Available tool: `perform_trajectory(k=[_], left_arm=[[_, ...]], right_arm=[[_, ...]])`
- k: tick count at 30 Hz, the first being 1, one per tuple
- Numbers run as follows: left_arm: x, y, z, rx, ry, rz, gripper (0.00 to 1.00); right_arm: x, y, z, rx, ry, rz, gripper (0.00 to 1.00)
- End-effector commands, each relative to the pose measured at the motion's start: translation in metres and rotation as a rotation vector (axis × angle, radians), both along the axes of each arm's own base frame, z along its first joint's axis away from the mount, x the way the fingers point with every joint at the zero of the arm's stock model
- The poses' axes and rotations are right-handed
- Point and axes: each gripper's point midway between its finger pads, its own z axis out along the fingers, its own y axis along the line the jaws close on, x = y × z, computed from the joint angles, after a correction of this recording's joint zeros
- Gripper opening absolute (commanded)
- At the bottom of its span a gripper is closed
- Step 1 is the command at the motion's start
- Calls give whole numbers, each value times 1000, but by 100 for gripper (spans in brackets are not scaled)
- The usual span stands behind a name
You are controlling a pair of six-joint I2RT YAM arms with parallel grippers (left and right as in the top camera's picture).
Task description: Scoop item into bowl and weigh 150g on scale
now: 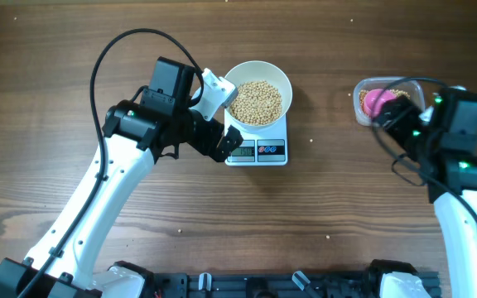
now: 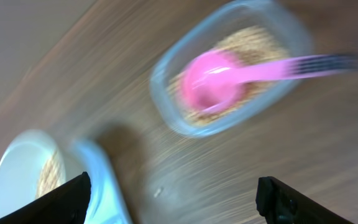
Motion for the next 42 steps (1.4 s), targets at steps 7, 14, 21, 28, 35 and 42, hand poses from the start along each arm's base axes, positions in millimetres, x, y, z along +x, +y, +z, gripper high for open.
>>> perform_trajectory(k=[7, 14, 21, 28, 35, 42], left_arm=[[1, -2, 6, -8, -19, -18, 100], [1, -2, 6, -8, -19, -18, 100], [1, -2, 6, -8, -19, -18, 100], [1, -2, 6, -8, -19, -18, 100], [1, -2, 6, -8, -20, -18, 100], [1, -2, 6, -8, -20, -18, 100]], right_arm=[[-8, 103, 23, -30, -114, 595, 100], [-8, 103, 23, -30, -114, 595, 100], [-28, 105, 49, -430, -376, 907, 100], [-74, 99, 40, -628, -814, 788, 100], [-92, 78, 32, -659, -937, 599, 100], [-81, 59, 12, -597, -935, 431, 100]])
